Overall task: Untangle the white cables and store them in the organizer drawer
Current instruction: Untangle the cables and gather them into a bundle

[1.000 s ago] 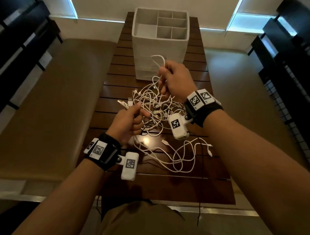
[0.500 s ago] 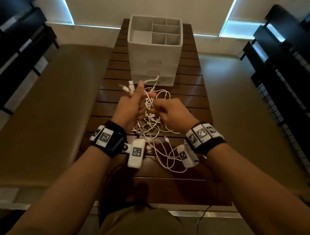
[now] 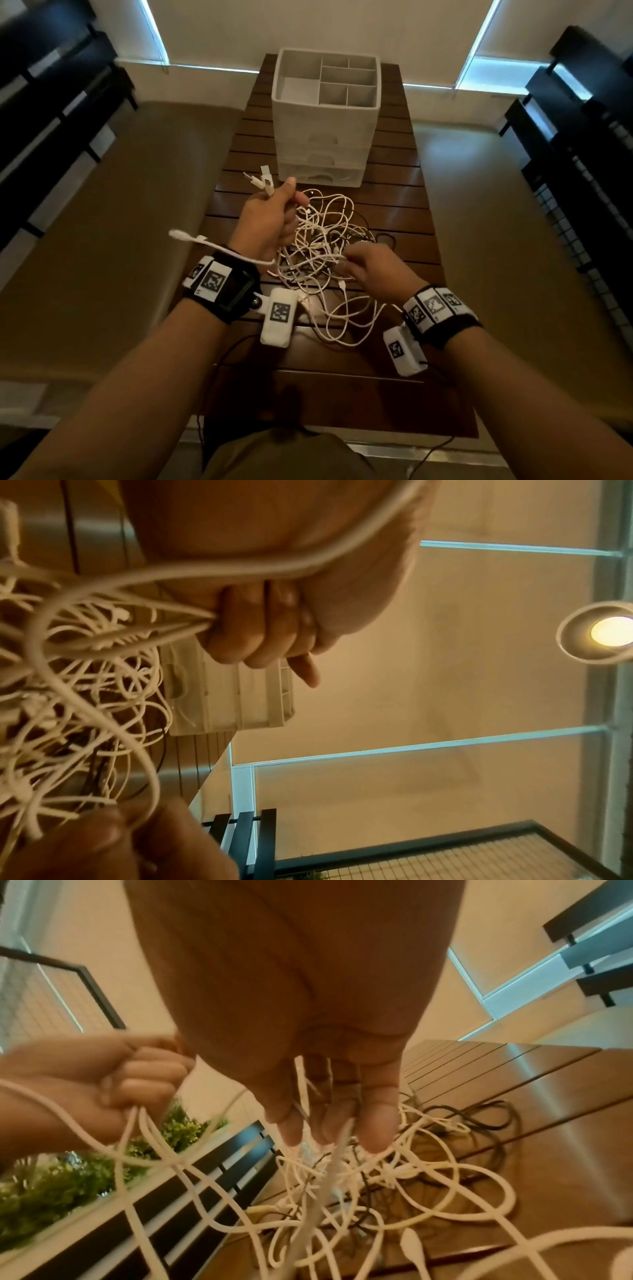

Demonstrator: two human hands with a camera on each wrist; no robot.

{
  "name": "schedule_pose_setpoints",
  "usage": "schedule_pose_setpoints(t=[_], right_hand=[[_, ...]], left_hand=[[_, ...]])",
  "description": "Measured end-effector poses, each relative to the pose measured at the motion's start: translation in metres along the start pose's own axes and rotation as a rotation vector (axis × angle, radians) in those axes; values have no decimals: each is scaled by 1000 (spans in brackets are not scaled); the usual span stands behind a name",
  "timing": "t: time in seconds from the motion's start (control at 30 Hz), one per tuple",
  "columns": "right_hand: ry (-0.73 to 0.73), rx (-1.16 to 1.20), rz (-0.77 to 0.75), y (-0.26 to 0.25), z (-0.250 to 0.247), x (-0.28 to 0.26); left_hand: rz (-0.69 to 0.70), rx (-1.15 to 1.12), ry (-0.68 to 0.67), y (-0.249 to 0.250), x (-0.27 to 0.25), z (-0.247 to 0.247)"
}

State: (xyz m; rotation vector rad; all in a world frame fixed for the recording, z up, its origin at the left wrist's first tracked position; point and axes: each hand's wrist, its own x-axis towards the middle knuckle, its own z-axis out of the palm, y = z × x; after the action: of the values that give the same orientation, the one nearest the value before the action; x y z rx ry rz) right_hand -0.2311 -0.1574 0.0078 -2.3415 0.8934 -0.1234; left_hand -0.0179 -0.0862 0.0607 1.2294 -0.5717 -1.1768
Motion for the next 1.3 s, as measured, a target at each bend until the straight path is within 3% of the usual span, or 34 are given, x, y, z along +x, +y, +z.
schedule_pose_setpoints(t=[0.13, 0.27, 0.37, 0.53, 0.7, 0.87, 1.03, 1.3], right_hand=[[24, 123, 68, -6, -2, 7], [89, 564, 294, 5, 4, 7], [169, 740, 370, 3, 0, 9], [123, 398, 91, -13, 3, 13], [170, 330, -90, -20, 15, 8], [314, 385, -84, -20, 18, 6], [55, 136, -156, -17, 22, -2], [59, -174, -271, -20, 18, -2]], left_hand=[[-30, -5, 74, -11, 1, 3], [-3, 31, 216, -13, -1, -10], [-44, 199, 188, -18, -6, -12], [-109, 181, -34, -28, -13, 3], [-156, 272, 86, -40, -10, 13], [-88, 443, 70, -34, -18, 17], [-17, 392, 119, -33, -12, 11], [187, 506, 114, -44, -6, 4]])
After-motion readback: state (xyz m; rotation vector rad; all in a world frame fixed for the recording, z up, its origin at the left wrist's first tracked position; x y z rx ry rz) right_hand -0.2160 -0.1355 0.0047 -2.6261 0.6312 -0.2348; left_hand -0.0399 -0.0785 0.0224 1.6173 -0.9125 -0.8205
